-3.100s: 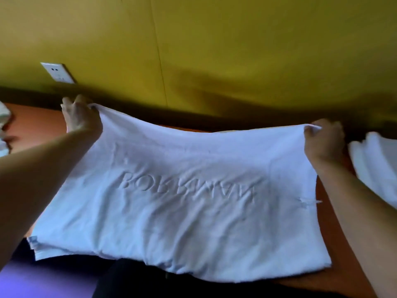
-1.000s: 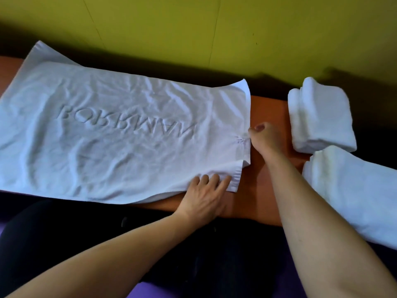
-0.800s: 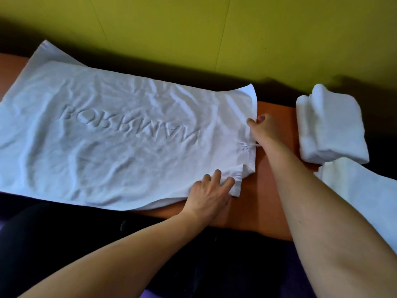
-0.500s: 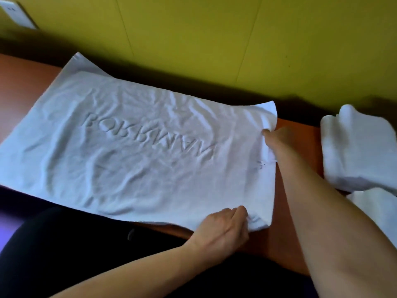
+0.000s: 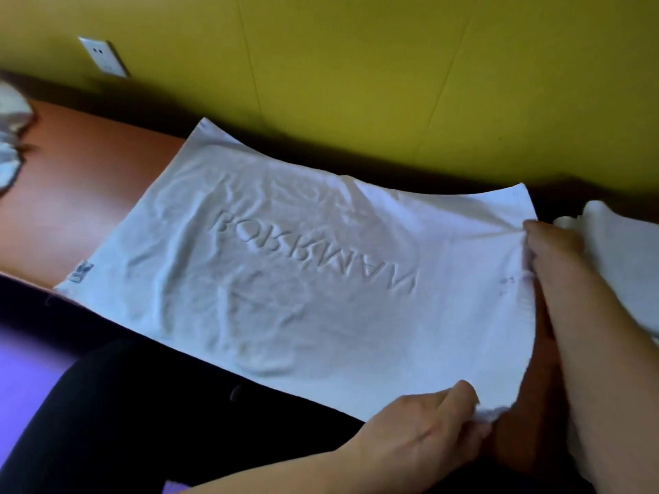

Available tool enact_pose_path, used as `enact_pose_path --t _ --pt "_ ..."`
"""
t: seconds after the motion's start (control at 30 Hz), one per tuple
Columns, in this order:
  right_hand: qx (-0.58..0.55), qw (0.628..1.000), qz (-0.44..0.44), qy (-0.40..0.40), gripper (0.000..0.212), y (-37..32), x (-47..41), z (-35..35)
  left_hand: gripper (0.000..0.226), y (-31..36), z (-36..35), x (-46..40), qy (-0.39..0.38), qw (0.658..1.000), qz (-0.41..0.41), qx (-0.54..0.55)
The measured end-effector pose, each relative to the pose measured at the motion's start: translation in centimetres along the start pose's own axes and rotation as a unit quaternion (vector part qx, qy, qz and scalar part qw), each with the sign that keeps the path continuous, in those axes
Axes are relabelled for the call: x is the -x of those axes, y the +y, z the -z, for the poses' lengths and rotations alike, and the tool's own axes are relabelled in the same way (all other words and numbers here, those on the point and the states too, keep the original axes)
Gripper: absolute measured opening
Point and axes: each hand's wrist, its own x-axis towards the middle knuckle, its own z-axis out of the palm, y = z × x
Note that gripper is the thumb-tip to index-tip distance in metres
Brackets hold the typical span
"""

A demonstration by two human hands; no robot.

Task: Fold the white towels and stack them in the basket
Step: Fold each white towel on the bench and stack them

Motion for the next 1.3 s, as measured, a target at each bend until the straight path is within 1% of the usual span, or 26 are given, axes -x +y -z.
enact_pose_path --t 0.03,0.1,0.13,0.23,0.3,0.33,0.4,0.47,0.53,0.63,0.73,0.8,0.87,0.93,1.03,1.17,1.23,1.3 --pt "-0.016 1.000 -0.008 0.020 0.052 -0.3 0.3 1.3 0.029 0.9 -0.2 0.2 0.017 1.000 0.005 0.018" --pt "-0.043 0.998 -0.026 0.027 0.060 -0.7 1.2 3.4 0.025 2.3 -0.4 1.0 0.046 0.997 0.017 0.058" --pt "-0.051 0.998 -0.034 0.020 0.059 -0.9 1.5 4.1 0.024 2.6 -0.4 1.4 0.058 0.995 0.015 0.074" --pt "-0.045 0.999 -0.015 0.004 0.052 -2.4 4.0 5.0 0.023 2.5 0.5 2.8 0.091 0.991 0.021 0.100" --pt "-0.072 0.997 0.029 -0.005 0.046 -4.0 5.3 4.2 0.024 1.8 1.6 3.8 0.129 0.984 0.042 0.116" --pt "-0.076 0.995 0.039 -0.041 0.041 -4.9 6.0 3.4 0.026 1.4 2.3 4.3 0.149 0.980 0.053 0.118" --pt "-0.081 0.993 0.052 -0.072 0.037 -7.2 8.8 1.8 0.030 0.3 4.2 5.6 0.190 0.971 0.074 0.123" --pt "-0.079 0.990 0.096 -0.072 0.039 -9.1 11.3 -0.8 0.031 -1.4 6.2 7.0 0.235 0.957 0.107 0.135" --pt "-0.121 0.984 0.115 -0.059 0.040 -10.6 13.2 -4.3 0.035 -3.1 8.4 8.5 0.282 0.938 0.136 0.151" --pt "-0.146 0.974 0.148 -0.085 0.031 -13.6 16.6 -9.5 0.040 -5.5 12.0 10.9 0.348 0.907 0.164 0.174" --pt "-0.151 0.965 0.194 -0.092 0.026 -16.4 19.1 -15.2 0.038 -8.0 15.8 13.4 0.404 0.875 0.182 0.194" --pt "-0.167 0.961 0.199 -0.101 0.026 -18.0 20.7 -19.2 0.037 -10.1 18.0 14.8 0.431 0.855 0.202 0.206" --pt "-0.164 0.959 0.198 -0.118 0.020 -19.3 22.5 -23.2 0.036 -12.4 20.0 16.2 0.456 0.838 0.220 0.202" --pt "-0.151 0.957 0.208 -0.131 0.019 -20.3 23.9 -27.3 0.037 -14.7 21.8 17.3 0.477 0.825 0.237 0.189" --pt "-0.145 0.953 0.218 -0.152 0.025 -21.2 25.8 -32.5 0.035 -18.1 24.3 18.7 0.505 0.806 0.255 0.173" --pt "-0.108 0.951 0.238 -0.168 0.023 -21.6 27.4 -38.2 0.033 -22.0 26.4 20.0 0.535 0.780 0.290 0.146" --pt "-0.090 0.948 0.252 -0.174 0.028 -21.5 28.0 -40.2 0.034 -23.8 26.8 20.5 0.531 0.771 0.325 0.135" --pt "-0.076 0.946 0.252 -0.190 0.027 -21.3 29.2 -41.0 0.036 -25.9 27.1 20.8 0.511 0.767 0.366 0.126"
